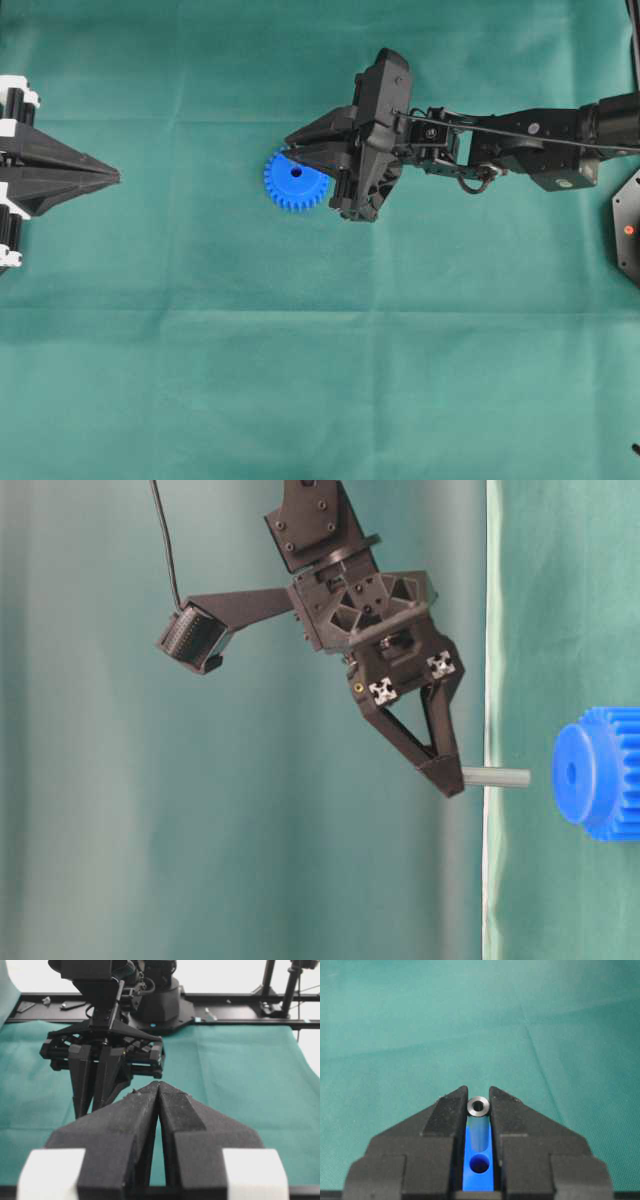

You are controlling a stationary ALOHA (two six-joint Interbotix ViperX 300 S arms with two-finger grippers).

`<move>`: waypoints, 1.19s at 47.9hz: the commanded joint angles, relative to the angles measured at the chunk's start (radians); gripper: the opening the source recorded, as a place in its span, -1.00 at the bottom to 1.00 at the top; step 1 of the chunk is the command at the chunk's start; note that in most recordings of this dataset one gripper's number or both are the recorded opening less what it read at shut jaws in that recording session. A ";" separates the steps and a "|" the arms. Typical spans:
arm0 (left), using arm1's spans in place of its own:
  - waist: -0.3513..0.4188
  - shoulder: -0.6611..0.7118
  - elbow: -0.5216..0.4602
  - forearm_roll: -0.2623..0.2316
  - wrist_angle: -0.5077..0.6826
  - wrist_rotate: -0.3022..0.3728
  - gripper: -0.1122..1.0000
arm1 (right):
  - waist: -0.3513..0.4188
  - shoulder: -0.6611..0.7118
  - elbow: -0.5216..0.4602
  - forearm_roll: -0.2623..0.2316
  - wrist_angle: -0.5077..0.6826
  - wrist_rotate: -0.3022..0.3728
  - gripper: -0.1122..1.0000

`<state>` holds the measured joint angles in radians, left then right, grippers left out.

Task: Insert the shaft placed at a random location into the center hole of the medium gear at another random location.
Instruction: 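Lower the held shaft into the blue gear's center hole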

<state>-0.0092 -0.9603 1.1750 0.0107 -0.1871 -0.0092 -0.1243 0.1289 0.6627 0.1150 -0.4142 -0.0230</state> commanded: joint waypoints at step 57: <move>0.002 0.008 -0.020 0.003 -0.011 0.000 -0.80 | 0.003 0.109 -0.025 0.005 -0.048 -0.014 -0.56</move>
<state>-0.0107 -0.9603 1.1750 0.0123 -0.1871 -0.0092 -0.1197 0.2516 0.6596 0.1166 -0.4449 -0.0230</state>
